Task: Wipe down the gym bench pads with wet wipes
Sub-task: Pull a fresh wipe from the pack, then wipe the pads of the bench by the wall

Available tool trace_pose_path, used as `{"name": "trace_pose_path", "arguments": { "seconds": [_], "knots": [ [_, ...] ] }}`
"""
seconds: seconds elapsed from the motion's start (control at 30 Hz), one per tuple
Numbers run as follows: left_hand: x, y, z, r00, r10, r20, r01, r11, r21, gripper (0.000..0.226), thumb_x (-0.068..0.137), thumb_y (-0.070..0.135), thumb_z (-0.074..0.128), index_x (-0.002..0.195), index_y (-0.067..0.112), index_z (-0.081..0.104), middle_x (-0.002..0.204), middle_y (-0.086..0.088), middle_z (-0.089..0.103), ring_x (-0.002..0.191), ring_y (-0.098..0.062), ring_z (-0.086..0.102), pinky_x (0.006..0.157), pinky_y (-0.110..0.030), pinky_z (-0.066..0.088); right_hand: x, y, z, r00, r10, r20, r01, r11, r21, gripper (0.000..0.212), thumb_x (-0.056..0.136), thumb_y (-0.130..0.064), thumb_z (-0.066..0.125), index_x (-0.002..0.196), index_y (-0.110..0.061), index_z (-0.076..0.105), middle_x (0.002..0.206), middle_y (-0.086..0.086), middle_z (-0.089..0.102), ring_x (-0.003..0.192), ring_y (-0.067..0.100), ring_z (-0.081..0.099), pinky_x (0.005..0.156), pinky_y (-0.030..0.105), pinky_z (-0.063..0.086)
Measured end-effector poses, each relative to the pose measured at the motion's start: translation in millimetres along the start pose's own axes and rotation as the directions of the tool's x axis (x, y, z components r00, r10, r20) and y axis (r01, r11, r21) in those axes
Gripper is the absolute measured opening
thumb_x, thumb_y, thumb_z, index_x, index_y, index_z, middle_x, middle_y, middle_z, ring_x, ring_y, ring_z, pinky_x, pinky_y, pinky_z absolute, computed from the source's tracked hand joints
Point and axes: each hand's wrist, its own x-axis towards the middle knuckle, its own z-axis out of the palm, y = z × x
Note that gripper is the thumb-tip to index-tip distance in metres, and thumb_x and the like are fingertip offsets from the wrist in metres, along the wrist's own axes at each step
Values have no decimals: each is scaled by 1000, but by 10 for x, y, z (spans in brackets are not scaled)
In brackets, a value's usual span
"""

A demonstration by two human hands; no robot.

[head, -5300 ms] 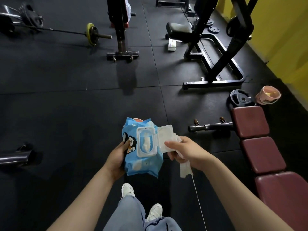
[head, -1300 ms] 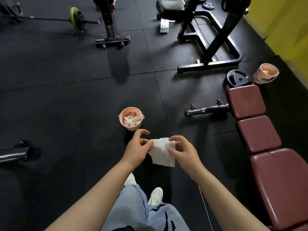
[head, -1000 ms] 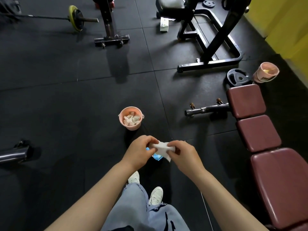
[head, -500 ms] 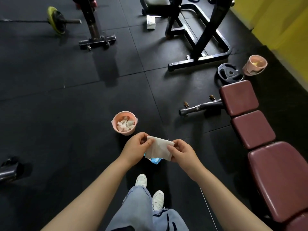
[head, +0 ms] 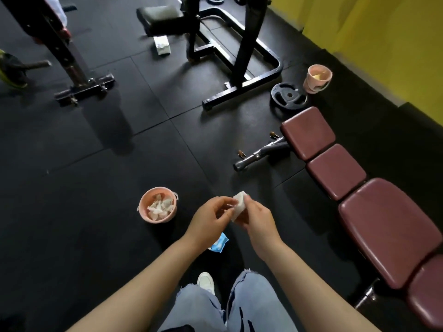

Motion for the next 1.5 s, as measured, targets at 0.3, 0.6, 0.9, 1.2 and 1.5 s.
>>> {"name": "trace_pose_path", "arguments": {
  "seconds": [0.3, 0.6, 0.9, 1.2, 1.5],
  "knots": [
    [894, 259, 402, 990, -91, 112, 98, 993, -62, 44, 93, -6, 45, 115, 28, 63, 117, 13, 67, 111, 2, 61, 97, -18, 49, 645, -165, -896, 978, 14, -210, -6, 999, 40, 18, 99, -15, 54, 110, -13, 68, 104, 8, 72, 98, 22, 69, 75, 30, 57],
    [2216, 420, 1219, 947, -282, 154, 220, 919, 327, 43, 97, 16, 51, 139, 26, 52, 142, 6, 53, 133, -13, 46, 102, -26, 39, 1682, -539, -2435, 928, 102, -360, -80, 994, 76, 18, 99, -10, 49, 97, -9, 66, 100, 11, 70, 91, 21, 67, 85, 37, 56],
    [3388, 743, 2056, 926, -321, 201, 239, 907, 347, 46, 97, 18, 51, 142, 26, 50, 145, 6, 50, 136, -15, 44, 106, -30, 39, 2664, -1090, -3592, 878, 76, -473, -137, 986, -96, 19, 94, -8, 51, 88, -11, 68, 84, 8, 68, 78, 19, 61, 75, 36, 52],
    [4573, 515, 2349, 886, -409, 217, 329, 887, 325, 45, 96, 11, 50, 140, 21, 53, 142, 3, 54, 134, -14, 47, 108, -28, 38, 4027, -1393, -3785, 889, -103, -447, -113, 896, -430, 25, 95, -12, 50, 103, 3, 68, 79, 5, 55, 72, 17, 47, 58, 26, 32],
    [5625, 138, 2319, 906, -399, 143, 353, 897, 268, 47, 92, 10, 50, 137, 22, 51, 138, 2, 50, 127, -13, 49, 109, -33, 39, 5398, -1972, -3381, 882, -388, -268, 140, 759, -636, 31, 95, -14, 56, 122, -22, 70, 121, -6, 69, 117, 11, 61, 101, 23, 45]
  ]
}}
